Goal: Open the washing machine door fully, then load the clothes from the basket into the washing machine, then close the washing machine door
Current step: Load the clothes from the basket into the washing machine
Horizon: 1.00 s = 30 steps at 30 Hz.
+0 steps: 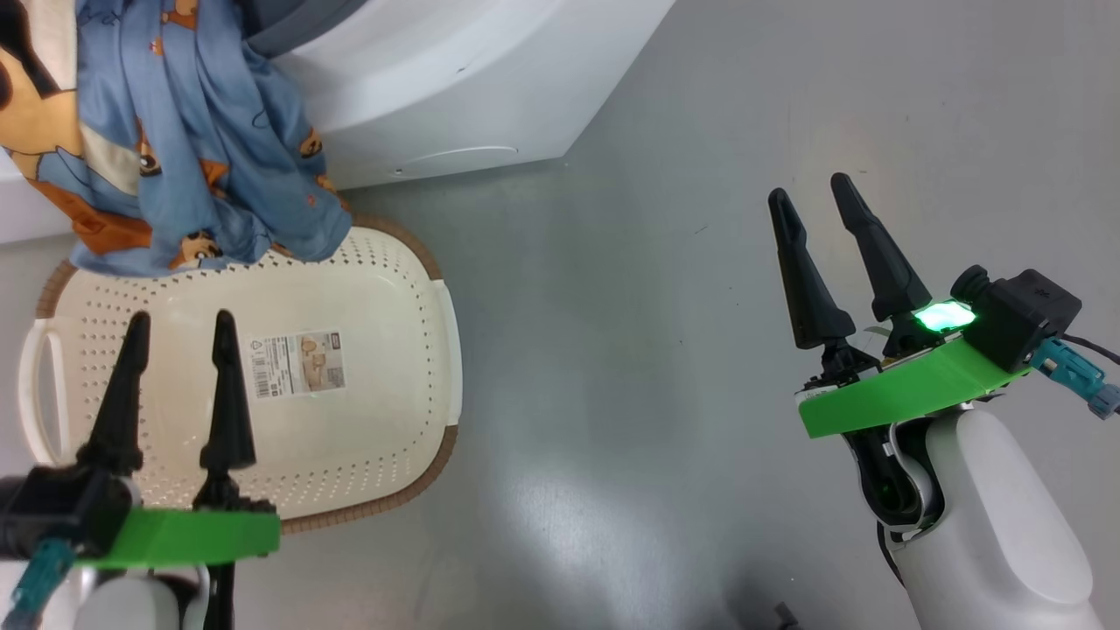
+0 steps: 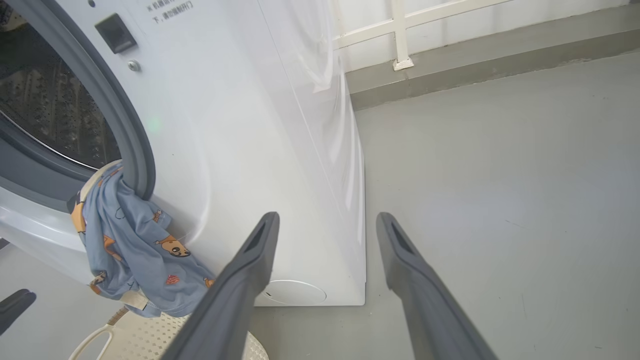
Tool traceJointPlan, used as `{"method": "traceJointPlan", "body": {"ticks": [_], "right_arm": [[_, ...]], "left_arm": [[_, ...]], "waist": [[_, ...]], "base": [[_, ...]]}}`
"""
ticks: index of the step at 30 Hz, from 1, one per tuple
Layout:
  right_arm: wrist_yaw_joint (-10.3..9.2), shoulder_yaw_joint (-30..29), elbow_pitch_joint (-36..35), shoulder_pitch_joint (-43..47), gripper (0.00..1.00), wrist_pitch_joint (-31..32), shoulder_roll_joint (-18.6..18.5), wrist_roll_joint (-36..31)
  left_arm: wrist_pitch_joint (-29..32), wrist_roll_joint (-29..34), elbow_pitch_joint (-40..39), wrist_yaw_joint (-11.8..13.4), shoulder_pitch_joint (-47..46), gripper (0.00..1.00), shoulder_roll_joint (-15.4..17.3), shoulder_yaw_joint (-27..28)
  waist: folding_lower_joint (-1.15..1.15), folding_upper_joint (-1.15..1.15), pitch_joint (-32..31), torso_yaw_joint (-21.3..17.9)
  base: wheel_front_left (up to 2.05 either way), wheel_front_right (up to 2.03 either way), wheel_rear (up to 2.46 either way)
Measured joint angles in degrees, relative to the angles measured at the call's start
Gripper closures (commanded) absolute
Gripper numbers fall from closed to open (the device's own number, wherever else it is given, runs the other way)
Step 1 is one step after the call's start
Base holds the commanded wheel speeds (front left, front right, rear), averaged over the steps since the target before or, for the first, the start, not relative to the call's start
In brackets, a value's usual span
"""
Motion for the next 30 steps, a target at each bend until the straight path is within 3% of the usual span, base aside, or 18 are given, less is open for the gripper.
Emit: {"method": "traceJointPlan", "body": {"ticks": [19,30], "right_arm": [[0.0,-0.3,-0.1,-0.1,0.0,0.0,0.5,0.0],[0.0,-0.5,-0.1,-0.1,0.0,0.0,0.5,0.0]], "left_arm": [[1.8,-4.6,32.1,-0.6,-24.4,0.0,4.5,0.0],[2.0,-7.0,46.9,-1.0,-35.2,0.0,6.0,-5.8]], "waist": [[0.0,0.0,1.0,-1.5],[0.0,0.0,1.8,-1.5]], "base": [[0.0,0.0,0.0],[0.0,0.0,0.0]]}}
